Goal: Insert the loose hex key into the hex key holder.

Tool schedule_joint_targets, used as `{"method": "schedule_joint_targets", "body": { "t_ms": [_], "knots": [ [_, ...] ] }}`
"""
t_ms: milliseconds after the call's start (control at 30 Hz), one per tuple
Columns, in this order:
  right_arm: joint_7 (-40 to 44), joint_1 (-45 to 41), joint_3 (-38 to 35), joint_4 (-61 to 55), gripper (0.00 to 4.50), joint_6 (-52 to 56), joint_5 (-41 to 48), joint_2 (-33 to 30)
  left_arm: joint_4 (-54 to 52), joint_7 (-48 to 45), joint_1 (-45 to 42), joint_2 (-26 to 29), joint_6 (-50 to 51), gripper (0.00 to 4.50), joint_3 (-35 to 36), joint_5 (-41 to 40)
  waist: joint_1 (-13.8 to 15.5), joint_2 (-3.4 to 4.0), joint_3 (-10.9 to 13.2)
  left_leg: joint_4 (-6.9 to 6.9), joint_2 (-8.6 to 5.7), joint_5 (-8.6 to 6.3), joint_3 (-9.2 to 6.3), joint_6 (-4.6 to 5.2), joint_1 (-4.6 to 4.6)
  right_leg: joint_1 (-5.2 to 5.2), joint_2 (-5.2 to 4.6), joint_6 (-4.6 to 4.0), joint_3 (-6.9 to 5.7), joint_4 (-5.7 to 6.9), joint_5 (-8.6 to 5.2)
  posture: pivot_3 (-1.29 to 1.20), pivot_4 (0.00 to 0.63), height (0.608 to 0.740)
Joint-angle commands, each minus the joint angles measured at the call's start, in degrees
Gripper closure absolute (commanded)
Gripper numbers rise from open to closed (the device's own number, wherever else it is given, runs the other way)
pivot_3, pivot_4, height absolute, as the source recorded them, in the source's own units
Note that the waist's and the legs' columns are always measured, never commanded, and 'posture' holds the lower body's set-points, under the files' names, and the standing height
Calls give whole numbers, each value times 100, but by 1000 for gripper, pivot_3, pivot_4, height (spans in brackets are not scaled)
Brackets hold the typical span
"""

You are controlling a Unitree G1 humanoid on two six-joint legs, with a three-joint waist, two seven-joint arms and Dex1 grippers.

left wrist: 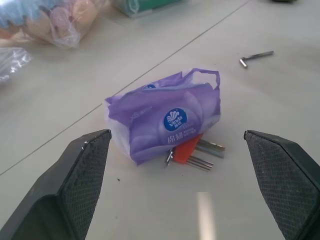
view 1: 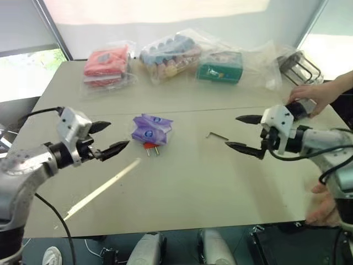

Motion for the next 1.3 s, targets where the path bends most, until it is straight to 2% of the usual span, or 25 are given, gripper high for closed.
{"method": "schedule_joint_targets", "body": {
  "t_ms": [33, 567, 700, 867, 1067, 1300],
  "knots": [
    [132, -216, -115, -281, 0, 152, 187, -87, -22, -210, -51, 216, 32, 43, 155, -147, -2, -1, 1, 0, 0, -1, 0, 1, 0, 0, 0, 0, 0, 0, 0, 0, 150, 740],
    [-54, -399, -124, -522, 0, 420, 246, 43, -70, 31, -126, 124, 103, 43, -3, -154, 28, -1, 3, 0, -1, -1, 1, 0, -3, -3, -8, 0, 1, 0, 0, 0, 150, 740],
    [-124, -331, -116, -568, 0, 406, 220, 67, 220, 205, -328, -102, 159, 43, -76, -199, 31, -1, 3, 0, -1, -1, 1, 0, -2, -3, -8, 0, 1, 1, 0, 0, 150, 740],
    [-296, -285, -50, -671, 0, 449, 204, 199, 1107, 499, -841, -637, 163, 43, -358, -96, 42, -2, 3, 1, -2, -1, 1, 0, -2, -3, -8, 1, 0, 2, 1, 0, 150, 740],
    [-521, -58, -91, -868, 0, 432, 126, 288, 2870, 198, -1542, -1034, -777, 43, -1212, 859, 44, -4, 4, 2, -4, 7, 2, -13, -5, -7, -2, 1, -1, 3, 1, 0, 150, 740],
    [-856, 239, -227, -1240, 0, 565, 218, 354, 4527, -133, -2428, -1560, -1570, 43, -1600, 1437, 42, -10, 6, 7, -5, 12, 1, -21, -13, -12, 0, 3, -3, 3, 2, 0, 150, 740]
  ]
}}
